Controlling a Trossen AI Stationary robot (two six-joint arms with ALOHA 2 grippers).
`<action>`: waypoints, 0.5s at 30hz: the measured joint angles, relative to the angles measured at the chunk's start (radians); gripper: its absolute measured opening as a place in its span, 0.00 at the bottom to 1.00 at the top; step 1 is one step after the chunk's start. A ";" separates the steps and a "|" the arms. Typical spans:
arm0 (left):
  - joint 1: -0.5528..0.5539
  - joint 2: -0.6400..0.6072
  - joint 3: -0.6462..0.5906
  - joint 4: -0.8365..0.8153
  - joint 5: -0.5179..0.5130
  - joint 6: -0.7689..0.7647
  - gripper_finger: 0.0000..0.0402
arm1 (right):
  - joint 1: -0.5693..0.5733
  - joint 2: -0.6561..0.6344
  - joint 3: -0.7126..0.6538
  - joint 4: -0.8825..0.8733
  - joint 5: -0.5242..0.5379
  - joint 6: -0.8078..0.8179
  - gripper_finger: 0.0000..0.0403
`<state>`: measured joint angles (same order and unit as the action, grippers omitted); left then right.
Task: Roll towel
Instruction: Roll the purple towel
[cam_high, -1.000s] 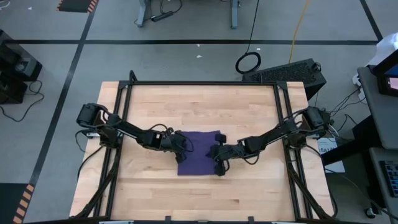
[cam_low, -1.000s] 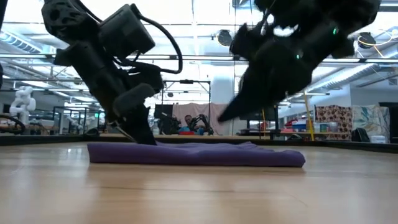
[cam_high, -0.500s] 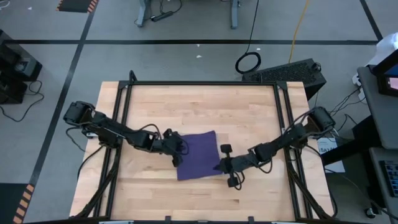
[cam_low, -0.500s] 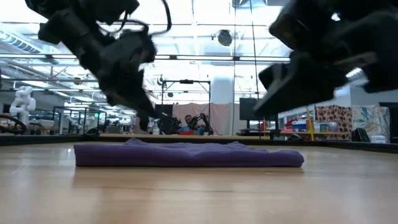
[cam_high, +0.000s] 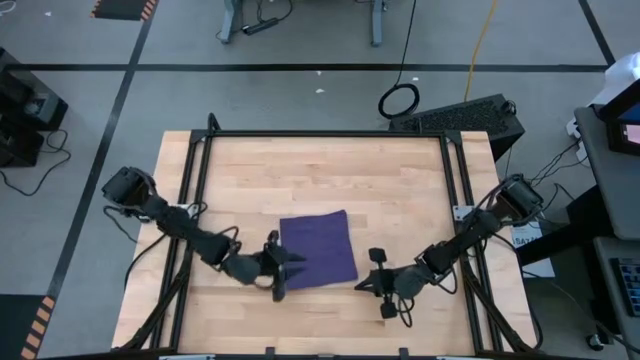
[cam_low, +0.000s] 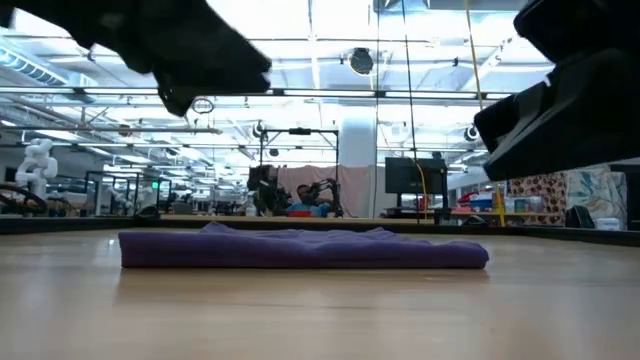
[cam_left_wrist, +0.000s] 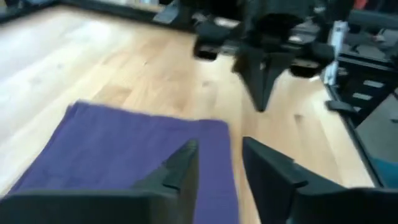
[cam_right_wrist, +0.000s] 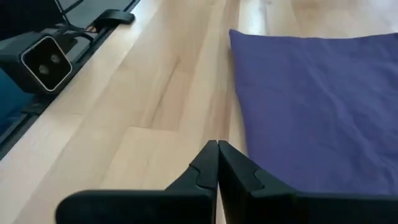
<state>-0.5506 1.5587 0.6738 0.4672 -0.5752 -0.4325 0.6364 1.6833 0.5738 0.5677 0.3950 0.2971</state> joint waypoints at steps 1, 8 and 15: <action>-0.017 0.016 0.001 0.025 -0.018 0.024 0.36 | 0.004 0.000 0.000 0.011 0.000 -0.003 0.00; -0.081 0.167 0.080 0.040 -0.056 0.050 0.55 | 0.034 0.000 0.001 0.030 -0.001 -0.003 0.00; -0.118 0.327 0.241 -0.004 -0.059 0.107 0.61 | 0.086 0.000 0.001 0.037 0.017 0.009 0.04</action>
<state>-0.6683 1.8853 0.9149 0.4635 -0.6338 -0.3258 0.7222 1.6833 0.5743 0.6043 0.4121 0.3064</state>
